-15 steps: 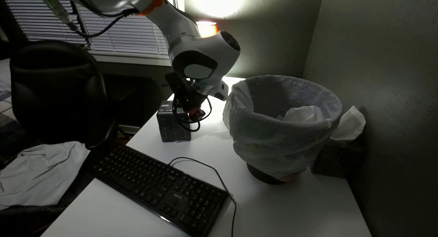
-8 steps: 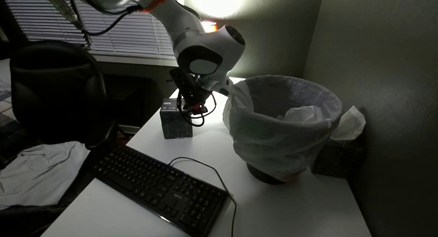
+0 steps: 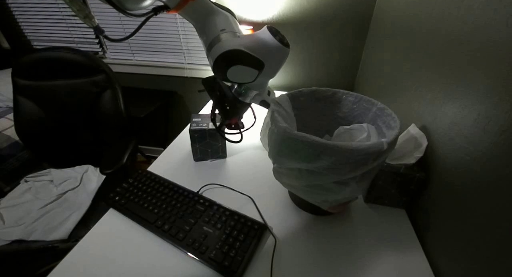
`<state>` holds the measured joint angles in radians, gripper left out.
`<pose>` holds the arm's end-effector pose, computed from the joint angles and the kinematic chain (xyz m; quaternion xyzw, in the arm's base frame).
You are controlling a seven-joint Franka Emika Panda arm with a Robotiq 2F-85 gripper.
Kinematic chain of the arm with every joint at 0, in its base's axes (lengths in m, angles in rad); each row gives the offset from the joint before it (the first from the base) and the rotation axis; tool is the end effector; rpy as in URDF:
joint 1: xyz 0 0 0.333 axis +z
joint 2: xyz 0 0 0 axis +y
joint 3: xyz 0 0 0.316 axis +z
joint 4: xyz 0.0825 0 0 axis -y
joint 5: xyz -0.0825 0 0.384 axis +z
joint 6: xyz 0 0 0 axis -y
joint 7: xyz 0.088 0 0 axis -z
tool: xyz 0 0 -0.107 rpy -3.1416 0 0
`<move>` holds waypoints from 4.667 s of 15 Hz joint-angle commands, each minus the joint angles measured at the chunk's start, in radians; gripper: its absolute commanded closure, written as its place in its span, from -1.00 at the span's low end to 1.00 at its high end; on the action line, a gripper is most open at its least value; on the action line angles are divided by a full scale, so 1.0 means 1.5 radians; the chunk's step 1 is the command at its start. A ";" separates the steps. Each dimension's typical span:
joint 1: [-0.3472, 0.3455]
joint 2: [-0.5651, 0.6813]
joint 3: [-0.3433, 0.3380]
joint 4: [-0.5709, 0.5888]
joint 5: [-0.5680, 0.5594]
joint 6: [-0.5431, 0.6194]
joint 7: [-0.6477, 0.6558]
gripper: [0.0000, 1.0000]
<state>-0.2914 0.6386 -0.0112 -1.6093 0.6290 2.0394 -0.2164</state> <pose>0.6555 -0.1693 0.2465 -0.9388 0.2076 0.0295 0.2734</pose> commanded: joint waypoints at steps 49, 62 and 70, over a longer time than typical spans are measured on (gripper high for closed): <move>0.023 -0.293 0.112 -0.530 -0.212 0.664 -0.512 0.98; 0.039 -0.344 0.018 -0.383 -0.165 0.214 -0.443 -1.00; 0.049 -0.246 -0.007 -0.284 -0.082 0.100 -0.277 -1.00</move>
<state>-0.2323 0.1985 -0.0038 -2.0941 0.4626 2.2265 -0.7347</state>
